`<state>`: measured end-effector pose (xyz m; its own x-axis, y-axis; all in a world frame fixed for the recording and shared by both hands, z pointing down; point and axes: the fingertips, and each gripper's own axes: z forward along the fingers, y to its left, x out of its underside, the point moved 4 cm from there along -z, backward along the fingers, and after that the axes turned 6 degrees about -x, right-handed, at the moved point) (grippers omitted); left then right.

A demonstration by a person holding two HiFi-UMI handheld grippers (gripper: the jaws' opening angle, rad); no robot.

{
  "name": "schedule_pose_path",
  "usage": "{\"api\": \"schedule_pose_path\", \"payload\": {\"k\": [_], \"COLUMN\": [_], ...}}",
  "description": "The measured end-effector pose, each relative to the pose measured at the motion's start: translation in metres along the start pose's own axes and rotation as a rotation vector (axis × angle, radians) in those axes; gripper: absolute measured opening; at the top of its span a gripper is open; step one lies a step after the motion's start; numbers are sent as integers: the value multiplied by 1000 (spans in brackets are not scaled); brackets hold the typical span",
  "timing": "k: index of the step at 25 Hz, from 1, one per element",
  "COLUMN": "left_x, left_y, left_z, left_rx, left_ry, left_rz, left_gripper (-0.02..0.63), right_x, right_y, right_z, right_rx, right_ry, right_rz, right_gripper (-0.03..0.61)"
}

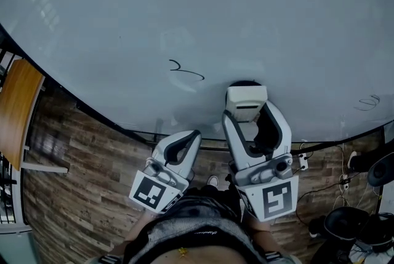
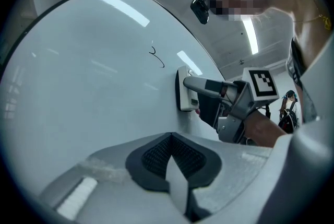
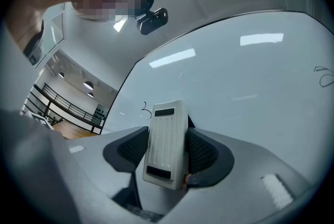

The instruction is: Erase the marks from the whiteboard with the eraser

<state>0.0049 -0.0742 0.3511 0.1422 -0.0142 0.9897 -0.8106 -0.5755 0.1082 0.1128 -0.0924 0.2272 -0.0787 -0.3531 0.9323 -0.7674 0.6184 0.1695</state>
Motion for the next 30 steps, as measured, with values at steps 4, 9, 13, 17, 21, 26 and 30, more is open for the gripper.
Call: {"api": "schedule_pose_path", "payload": {"k": [4,9,13,17,21,26,30], "left_x": [-3,-6,-8,-12,-12,-17,-15], "left_y": [13,30,44,57,76,94,114], "left_z": [-13,-26,-34,-45,-61,-75,-96], "left_rx": [-22,-49,-58,-66,-83,-110,-155], "left_ry": [-3,-12,-14,-20,-20,-25,-6], "left_rz": [-6,-5,-1,0,0,17,13], "left_gripper": [-2,-2,-2,-2,-2,-2,-2], "right_x": [-10,-8,-9,-9,-1,13,12], "right_y": [16,36,55,78,114,139,155], "right_z": [17,35,54,75,102,122,132], "right_rx": [-21,-54,-72,-123,-195,-247,-236], "right_ry": [-24,30,48,37,37,38,38], "right_rz": [-23,-78,-129,-127,-132,-121,-126], "right_gripper": [239,239,241,241,241,241,241]}}
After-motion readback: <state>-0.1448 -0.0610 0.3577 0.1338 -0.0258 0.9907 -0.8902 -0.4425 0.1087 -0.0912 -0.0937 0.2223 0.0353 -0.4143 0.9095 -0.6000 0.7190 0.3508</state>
